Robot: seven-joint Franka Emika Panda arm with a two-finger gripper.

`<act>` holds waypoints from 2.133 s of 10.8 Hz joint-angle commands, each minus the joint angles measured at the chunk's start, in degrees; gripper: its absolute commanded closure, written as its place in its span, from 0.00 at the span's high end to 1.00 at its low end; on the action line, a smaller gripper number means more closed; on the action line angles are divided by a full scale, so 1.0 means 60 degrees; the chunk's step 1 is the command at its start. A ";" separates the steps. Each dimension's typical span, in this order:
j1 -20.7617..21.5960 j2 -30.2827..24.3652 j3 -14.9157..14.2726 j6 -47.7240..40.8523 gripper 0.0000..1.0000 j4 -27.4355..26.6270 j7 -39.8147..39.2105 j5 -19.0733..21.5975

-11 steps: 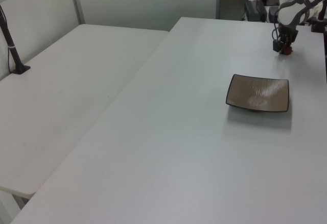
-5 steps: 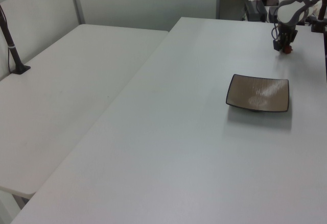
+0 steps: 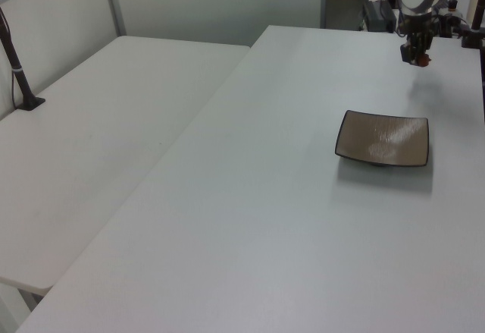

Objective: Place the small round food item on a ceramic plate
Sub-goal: 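Lift the held food item and carry it over the brown plate, then lower the food item onto the plate and open the gripper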

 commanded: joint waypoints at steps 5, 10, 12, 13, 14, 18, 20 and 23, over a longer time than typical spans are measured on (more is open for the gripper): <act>0.0126 -0.1039 0.3081 -0.1194 0.09 -0.0270 0.1285 0.0048; 0.0155 -0.1551 0.4911 -0.1679 0.09 -0.0592 0.2398 0.0208; 0.0533 -0.1976 0.5280 -0.1826 0.09 -0.1000 0.2414 0.0516; 0.0782 -0.2166 0.5296 -0.1798 0.09 -0.1278 0.2414 0.0531; 0.0944 -0.2284 0.5310 -0.1797 0.23 -0.1426 0.2414 0.0531; 0.0975 -0.2505 0.5530 -0.1782 1.00 -0.1691 0.2400 0.0531; 0.0975 -0.2578 0.5530 -0.1812 1.00 -0.1647 0.2400 0.0517; 0.0961 -0.2782 0.5530 -0.1812 1.00 -0.1574 0.2414 0.0531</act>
